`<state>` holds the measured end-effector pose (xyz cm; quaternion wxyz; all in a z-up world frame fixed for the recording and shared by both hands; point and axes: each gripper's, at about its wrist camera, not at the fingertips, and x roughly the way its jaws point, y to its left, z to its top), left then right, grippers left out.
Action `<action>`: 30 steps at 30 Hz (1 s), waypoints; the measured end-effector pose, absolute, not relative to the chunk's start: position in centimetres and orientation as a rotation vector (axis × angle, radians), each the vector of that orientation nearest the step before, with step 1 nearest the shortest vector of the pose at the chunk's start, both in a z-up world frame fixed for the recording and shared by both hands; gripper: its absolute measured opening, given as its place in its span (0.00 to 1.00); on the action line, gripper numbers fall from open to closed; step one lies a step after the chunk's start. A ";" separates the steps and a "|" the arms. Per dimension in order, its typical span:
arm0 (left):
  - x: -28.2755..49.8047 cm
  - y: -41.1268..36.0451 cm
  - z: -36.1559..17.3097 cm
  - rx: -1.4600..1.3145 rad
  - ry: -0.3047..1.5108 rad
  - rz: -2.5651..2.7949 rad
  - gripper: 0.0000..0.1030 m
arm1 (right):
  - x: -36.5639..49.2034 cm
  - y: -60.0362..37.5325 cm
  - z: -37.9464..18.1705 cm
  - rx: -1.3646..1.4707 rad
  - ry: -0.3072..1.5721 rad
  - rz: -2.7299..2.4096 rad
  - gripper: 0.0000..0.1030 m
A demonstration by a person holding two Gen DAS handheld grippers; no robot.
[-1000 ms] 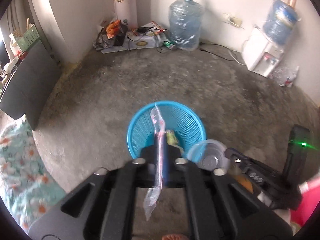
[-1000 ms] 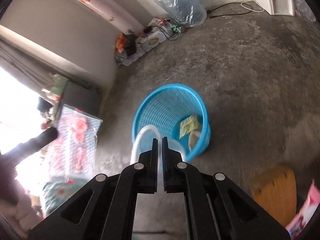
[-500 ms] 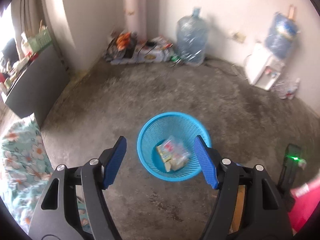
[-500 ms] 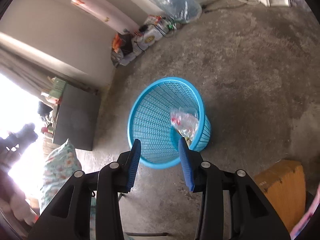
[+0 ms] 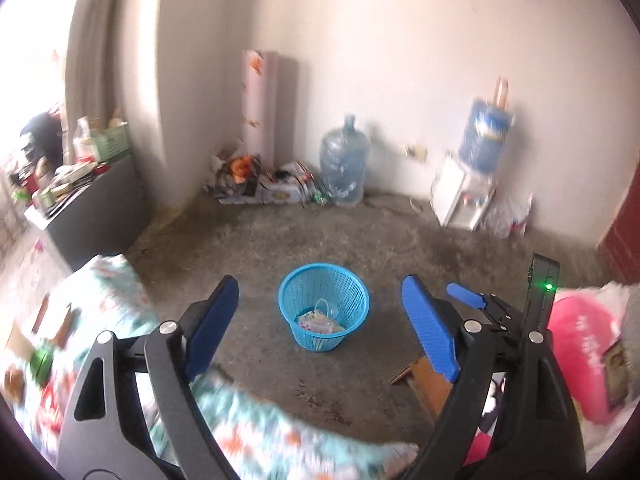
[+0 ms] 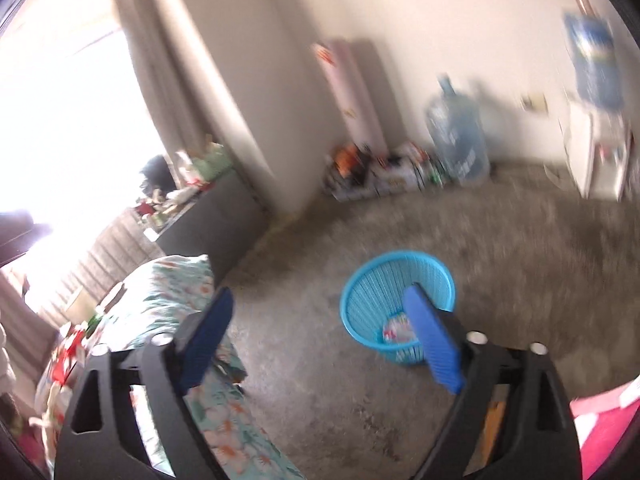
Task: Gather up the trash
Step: 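Move both open tools back toward the bed, then reach the left tool to the white glove and close on it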
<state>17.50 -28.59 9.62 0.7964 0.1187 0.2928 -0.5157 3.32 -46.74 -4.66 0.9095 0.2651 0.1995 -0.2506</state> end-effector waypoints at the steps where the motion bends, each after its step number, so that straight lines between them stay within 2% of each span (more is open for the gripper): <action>1: 17.3 -26.8 10.3 0.233 0.623 -1.093 0.78 | 3.3 -45.7 -3.7 0.508 0.402 -0.514 0.94; 6: 16.3 -16.9 13.5 0.113 0.580 -0.954 0.78 | 2.8 -41.2 -0.4 0.393 0.380 -0.446 0.94; 12: 14.6 -5.0 16.0 0.017 0.485 -0.706 0.82 | 3.2 -38.1 1.9 0.465 0.369 -0.226 0.94; 16: 14.1 1.0 15.9 -0.027 0.470 -0.602 0.83 | 4.0 -35.4 3.0 0.494 0.394 -0.088 0.94; 24: 12.6 6.9 12.0 -0.074 0.505 -0.502 0.83 | 5.7 -30.3 1.9 0.522 0.505 0.071 0.94; 30: 10.7 7.7 8.2 -0.008 0.536 -0.490 0.83 | 7.5 -27.0 0.6 0.483 0.605 0.167 0.94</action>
